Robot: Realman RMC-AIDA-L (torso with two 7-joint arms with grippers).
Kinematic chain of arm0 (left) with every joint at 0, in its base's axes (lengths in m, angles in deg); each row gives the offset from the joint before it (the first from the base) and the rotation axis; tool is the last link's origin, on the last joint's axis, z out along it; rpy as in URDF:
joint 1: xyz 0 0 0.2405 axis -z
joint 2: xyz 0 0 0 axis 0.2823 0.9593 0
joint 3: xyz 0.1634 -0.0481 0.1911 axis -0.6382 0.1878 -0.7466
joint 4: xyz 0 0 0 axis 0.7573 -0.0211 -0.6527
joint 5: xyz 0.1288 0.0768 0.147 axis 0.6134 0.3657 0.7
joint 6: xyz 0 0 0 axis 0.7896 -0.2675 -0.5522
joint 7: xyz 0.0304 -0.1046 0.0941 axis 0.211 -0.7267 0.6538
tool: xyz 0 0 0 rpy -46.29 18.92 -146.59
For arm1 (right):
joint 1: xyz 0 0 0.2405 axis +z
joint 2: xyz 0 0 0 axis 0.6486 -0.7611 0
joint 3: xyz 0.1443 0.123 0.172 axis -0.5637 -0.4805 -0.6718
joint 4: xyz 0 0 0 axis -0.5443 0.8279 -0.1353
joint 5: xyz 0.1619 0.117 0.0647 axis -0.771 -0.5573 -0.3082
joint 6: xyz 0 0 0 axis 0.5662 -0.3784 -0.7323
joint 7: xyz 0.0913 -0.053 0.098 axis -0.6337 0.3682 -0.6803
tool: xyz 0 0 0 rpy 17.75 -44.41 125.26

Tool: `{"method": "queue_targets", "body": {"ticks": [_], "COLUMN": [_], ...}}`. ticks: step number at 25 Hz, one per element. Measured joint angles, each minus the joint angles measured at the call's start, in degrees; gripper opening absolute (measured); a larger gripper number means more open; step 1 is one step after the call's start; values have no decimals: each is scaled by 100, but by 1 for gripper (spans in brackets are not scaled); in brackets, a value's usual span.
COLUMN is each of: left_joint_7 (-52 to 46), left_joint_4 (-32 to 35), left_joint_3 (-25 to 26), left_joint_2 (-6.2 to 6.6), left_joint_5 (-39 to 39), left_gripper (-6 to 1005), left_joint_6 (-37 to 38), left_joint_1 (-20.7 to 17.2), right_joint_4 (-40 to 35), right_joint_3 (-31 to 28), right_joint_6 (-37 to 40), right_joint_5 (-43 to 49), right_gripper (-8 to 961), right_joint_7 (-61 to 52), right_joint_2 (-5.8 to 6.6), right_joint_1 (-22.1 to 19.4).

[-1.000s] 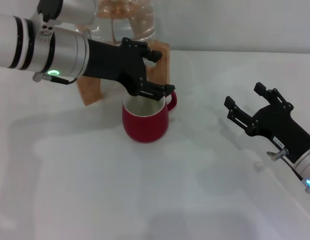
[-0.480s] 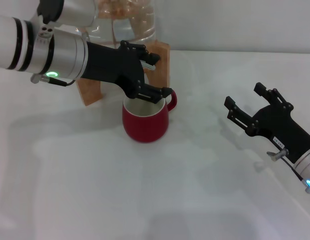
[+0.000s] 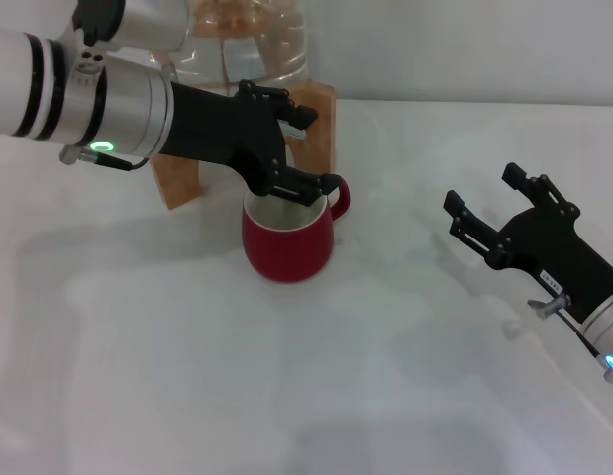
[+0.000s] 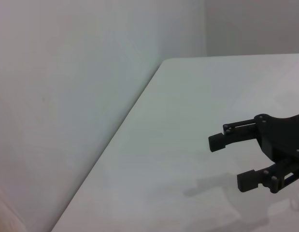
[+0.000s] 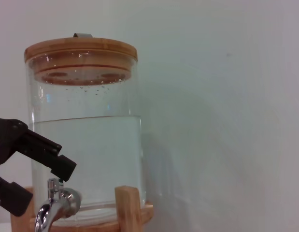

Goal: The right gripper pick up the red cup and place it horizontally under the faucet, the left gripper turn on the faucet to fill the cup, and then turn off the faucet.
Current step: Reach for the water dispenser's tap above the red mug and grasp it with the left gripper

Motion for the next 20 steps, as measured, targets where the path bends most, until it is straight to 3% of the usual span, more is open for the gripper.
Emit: {"method": "queue_targets", "body": {"ticks": [20], "left_joint_7": [-90], "left_joint_4": [372], "left_joint_3": [79], "left_joint_2": [-18], "left_joint_5": [-45], "left_gripper": [846], "left_joint_6": [-155], "left_joint_1": [-102], "right_joint_4": [-19], "right_joint_3": [-20], "right_joint_6": [0], "right_joint_5": [0], "right_gripper": [870], "right_joint_7": [0], "right_joint_2": [0], "right_joint_1": [10]}}
